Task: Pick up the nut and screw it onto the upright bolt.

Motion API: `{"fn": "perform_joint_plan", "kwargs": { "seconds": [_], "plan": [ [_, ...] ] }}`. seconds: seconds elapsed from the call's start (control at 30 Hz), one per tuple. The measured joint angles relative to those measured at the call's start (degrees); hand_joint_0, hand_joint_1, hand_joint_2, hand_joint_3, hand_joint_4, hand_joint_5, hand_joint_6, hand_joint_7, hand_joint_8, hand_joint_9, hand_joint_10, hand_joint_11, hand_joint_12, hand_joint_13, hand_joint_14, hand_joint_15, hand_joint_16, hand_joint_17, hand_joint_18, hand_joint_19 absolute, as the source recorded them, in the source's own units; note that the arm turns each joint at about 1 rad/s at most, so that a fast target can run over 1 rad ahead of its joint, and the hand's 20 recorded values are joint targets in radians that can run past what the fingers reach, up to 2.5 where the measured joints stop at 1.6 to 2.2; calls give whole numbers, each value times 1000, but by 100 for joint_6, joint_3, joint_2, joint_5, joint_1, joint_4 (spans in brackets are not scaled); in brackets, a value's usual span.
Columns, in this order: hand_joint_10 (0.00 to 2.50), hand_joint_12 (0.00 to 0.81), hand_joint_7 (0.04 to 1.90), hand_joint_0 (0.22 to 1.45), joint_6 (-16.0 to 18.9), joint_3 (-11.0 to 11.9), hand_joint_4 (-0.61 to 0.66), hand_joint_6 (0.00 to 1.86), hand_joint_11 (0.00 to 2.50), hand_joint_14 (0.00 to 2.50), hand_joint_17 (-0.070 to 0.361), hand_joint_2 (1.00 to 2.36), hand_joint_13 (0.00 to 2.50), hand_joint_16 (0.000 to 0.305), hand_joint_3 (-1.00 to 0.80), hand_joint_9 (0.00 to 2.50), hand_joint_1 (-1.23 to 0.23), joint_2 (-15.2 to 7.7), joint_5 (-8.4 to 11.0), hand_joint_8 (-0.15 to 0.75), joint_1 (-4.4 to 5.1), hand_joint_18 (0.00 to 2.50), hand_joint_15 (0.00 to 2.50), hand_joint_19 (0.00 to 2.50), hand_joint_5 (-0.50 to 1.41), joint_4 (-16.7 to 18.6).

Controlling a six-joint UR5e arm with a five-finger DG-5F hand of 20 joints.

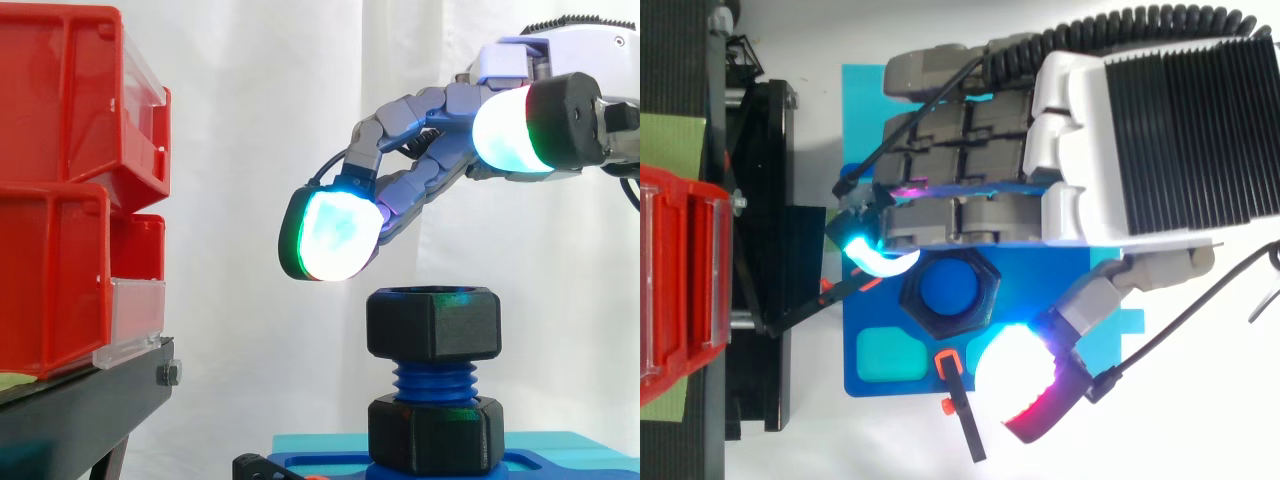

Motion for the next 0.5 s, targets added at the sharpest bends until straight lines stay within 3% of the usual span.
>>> {"fn": "perform_joint_plan", "kwargs": {
  "seconds": [0.5],
  "plan": [
    [0,244,773,506,19,-2,185,503,0,0,68,1000,691,30,-500,711,-206,-34,35,225,55,423,0,62,-113,-11]
  ]
}}
